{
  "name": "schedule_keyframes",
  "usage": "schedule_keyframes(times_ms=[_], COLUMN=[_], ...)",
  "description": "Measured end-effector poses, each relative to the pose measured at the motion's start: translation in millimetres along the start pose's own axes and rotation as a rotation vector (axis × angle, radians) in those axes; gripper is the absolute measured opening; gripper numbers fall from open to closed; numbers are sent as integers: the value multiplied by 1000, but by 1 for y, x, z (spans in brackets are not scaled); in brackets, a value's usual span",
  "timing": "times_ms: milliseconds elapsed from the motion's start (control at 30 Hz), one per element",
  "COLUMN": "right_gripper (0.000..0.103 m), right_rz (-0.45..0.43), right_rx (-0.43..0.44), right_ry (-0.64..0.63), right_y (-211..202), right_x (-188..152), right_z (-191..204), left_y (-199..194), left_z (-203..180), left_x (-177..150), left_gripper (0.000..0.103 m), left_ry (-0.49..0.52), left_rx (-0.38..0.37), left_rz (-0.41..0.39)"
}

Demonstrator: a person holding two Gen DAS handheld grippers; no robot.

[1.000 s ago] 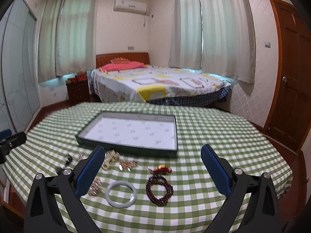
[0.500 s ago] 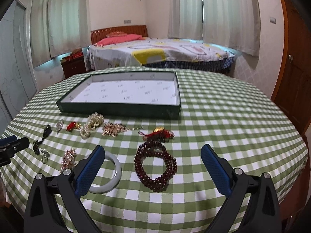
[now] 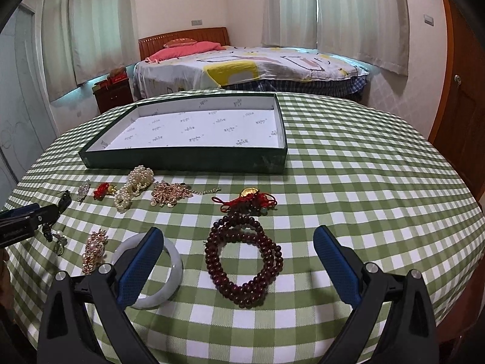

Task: Organize jewelry
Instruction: 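Grasp the black pendant with the left gripper while the right gripper approaches the bead bracelet, then grasp the dark red bead bracelet with the right gripper while the left gripper holds the pendant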

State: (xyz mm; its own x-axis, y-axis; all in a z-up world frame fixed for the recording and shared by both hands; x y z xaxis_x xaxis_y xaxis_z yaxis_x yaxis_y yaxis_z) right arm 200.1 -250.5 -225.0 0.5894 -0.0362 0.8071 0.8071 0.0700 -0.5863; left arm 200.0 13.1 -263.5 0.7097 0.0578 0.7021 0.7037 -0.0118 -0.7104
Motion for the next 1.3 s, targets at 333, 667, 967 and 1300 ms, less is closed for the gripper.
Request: schedule_keyframes(times_ms=[333,667,967,1300], right_gripper=[97,96,96,66], right_rz=[18,37,66,91], right_rx=[8,21,28,23], right_ry=[23,31,46,30], right_y=[14,22,26,25], right_x=[7,8,1,-14], right_z=[-6,-8,-10,-9], left_y=[21,29,27,25], left_z=[4,-7,-9,-7], left_x=[3,11,10,8], left_gripper=[56,27,17,17], left_ry=[-7,65,65,44], left_rx=[-2,-10,-24,-37], left_rz=[39,24,10,9])
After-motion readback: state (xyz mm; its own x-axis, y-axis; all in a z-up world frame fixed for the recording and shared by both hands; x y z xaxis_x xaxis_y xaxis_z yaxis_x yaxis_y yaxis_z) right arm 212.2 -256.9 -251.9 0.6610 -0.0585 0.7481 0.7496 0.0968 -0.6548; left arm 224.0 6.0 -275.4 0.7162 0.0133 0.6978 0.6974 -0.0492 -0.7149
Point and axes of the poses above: each gripper's, at about its wrist camera, not at the fingertips, and y roughly the way its jaws point, z to its left, x to its top, the point moved 10 cm from there along y, roughly the way its jaws point, and after that the axes turned 6 degrees about -z, right-handed, at the moved point
